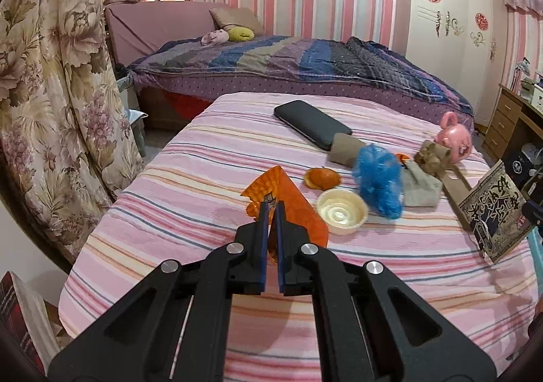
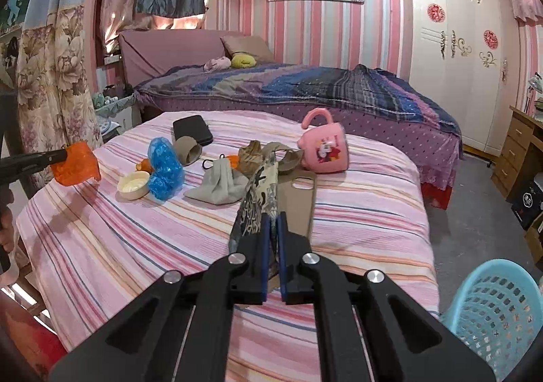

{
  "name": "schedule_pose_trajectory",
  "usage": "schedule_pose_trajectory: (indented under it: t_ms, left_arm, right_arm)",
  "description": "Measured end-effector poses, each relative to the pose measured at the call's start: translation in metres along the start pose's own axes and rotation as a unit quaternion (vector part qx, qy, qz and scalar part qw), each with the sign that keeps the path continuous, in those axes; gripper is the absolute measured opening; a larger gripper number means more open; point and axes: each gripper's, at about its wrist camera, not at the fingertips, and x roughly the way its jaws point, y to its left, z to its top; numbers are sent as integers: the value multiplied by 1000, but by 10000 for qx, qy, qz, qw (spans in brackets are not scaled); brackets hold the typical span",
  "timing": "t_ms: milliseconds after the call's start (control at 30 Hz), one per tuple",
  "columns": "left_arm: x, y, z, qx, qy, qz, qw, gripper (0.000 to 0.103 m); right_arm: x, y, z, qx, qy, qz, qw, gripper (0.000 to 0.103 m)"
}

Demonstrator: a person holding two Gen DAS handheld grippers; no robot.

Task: Collect trash
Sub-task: 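Carry both bags over the blue basket and lower them inside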

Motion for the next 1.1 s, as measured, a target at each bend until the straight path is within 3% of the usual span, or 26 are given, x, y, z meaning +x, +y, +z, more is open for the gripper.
schedule_pose_trajectory:
  t_ms: [267,467,667,1100]
  left_arm:
    - [-30,-27,-5,87,-101,-167,9998,3]
    - [-59,-76,-1,367,-349,-376,9980,3]
    - [-74,-154,0,759,-535,-838,9921,3]
    - [-69,-324,-32,1392,-301,-2028,9688,3]
  right_arm:
    - [-28,-26,-2,132,-230,-95,9996,5]
    - [-55,-53,-6,223,-367,-301,9986,5]
    - [-87,-99,-10,540,-519,-753,9943,5]
    - [-141,-206,-48,1075,-297,-1931,9748,5]
